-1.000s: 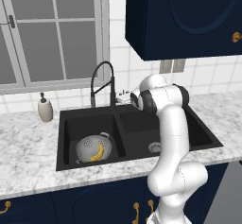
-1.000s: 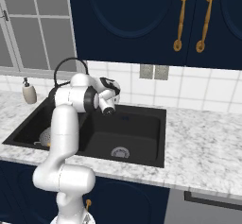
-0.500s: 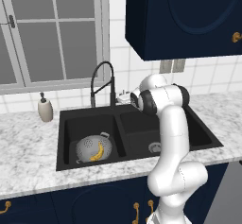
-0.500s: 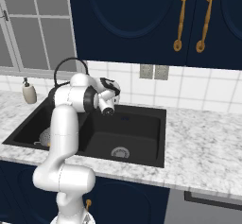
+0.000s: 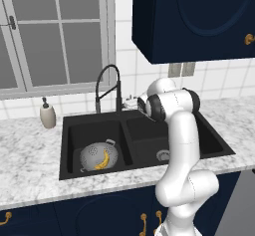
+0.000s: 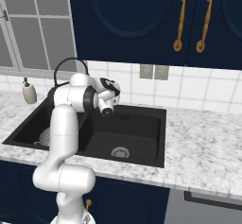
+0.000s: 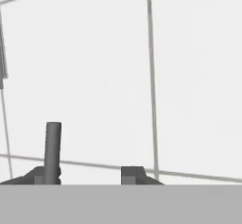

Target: Put the colander in the sink, put the banana in the colander, and turn on the sink faucet and pour water over the colander.

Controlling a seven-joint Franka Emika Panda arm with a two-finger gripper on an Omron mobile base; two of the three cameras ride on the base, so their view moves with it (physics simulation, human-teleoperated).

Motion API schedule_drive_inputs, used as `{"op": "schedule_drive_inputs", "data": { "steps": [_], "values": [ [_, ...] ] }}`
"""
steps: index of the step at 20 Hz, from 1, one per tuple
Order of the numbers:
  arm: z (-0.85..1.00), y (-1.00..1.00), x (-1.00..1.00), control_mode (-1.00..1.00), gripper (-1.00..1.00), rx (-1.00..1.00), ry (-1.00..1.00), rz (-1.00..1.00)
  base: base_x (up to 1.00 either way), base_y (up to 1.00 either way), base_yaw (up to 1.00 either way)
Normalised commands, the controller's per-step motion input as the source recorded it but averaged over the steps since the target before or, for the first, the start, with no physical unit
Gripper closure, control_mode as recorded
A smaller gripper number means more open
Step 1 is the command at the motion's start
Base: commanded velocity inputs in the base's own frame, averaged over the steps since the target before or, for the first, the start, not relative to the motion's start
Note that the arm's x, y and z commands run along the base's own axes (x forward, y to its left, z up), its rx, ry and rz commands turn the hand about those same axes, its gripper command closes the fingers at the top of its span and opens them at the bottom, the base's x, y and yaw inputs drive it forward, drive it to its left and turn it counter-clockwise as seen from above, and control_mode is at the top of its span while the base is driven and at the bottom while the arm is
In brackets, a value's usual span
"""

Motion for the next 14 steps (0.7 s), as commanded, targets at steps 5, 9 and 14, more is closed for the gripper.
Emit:
{"op": "schedule_drive_inputs", "data": {
  "steps": [5,9,14],
  "values": [
    [0.12,-1.0,-0.08,-1.0,1.0,0.04,0.04,0.0,0.0,0.0,0.0],
    [0.07,-1.0,-0.12,-1.0,1.0,0.04,0.03,0.0,0.0,0.0,0.0],
    [0.02,-1.0,-0.17,-1.0,1.0,0.02,0.02,0.0,0.0,0.0,0.0]
  ]
}}
